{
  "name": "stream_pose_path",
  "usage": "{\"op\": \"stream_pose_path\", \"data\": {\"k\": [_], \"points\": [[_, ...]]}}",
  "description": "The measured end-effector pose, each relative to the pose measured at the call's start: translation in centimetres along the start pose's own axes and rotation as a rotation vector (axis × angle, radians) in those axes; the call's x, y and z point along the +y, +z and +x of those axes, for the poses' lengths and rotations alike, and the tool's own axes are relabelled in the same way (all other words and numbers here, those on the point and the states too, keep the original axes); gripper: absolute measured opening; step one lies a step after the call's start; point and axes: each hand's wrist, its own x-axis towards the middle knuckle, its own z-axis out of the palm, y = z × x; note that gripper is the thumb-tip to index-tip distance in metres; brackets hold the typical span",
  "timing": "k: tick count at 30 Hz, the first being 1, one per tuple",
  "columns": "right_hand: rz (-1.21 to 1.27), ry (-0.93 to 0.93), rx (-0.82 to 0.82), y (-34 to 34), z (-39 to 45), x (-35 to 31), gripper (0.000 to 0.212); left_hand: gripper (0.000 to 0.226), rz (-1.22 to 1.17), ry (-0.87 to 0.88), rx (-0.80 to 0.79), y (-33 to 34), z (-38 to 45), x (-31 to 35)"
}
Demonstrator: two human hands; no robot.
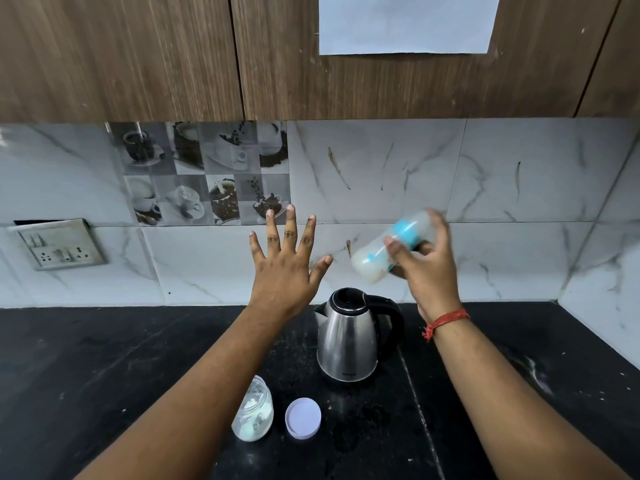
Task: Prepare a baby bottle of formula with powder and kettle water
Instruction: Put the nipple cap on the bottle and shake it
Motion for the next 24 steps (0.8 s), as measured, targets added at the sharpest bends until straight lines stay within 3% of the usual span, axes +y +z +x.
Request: {"op": "stream_pose_path", "data": {"k": [2,5,8,11,14,17,20,23,24], "points": [[0.109,-0.014,0.115,-0.1,0.1,-0.1,0.074,0.077,-0.005,-0.004,-0.001,0.1,0.1,0.1],[0.021,-0.009,0.013,0.0,0.1,-0.5,0.077,0.077,0.003,0.007,0.007,0.0,0.1,0.1],[0.103,-0.037,0.118,-0.4,0.8,-0.8,0.077,0.077,-0.004,-0.004,0.003,0.1,0.2,0.1],[-0.012,-0.010,-0.047,-0.1,1.1,-1.5,0.079,0.075,0.002,0.010,0.006,0.1,0.2,0.2],[0.069,-0.030,0.041,-0.5,1.5,-1.8,0.076,0.075,-0.007,0.009,0.001,0.2,0.3,0.4],[-0.053,-0.024,-0.086,-0.3,1.3,-2.2,0.076,0.076,0.000,0.015,0.013,0.1,0.4,0.4],[0.063,-0.022,0.040,-0.7,1.5,-1.9,0.078,0.076,-0.003,0.003,0.005,0.1,0.5,0.4],[-0.048,-0.008,-0.049,-0.5,1.6,-1.9,0.077,0.076,0.000,0.011,0.008,0.0,0.4,0.3],[-0.023,-0.012,-0.004,-0.7,1.7,-1.8,0.076,0.076,-0.001,0.010,0.004,0.1,0.4,0.3]]}}
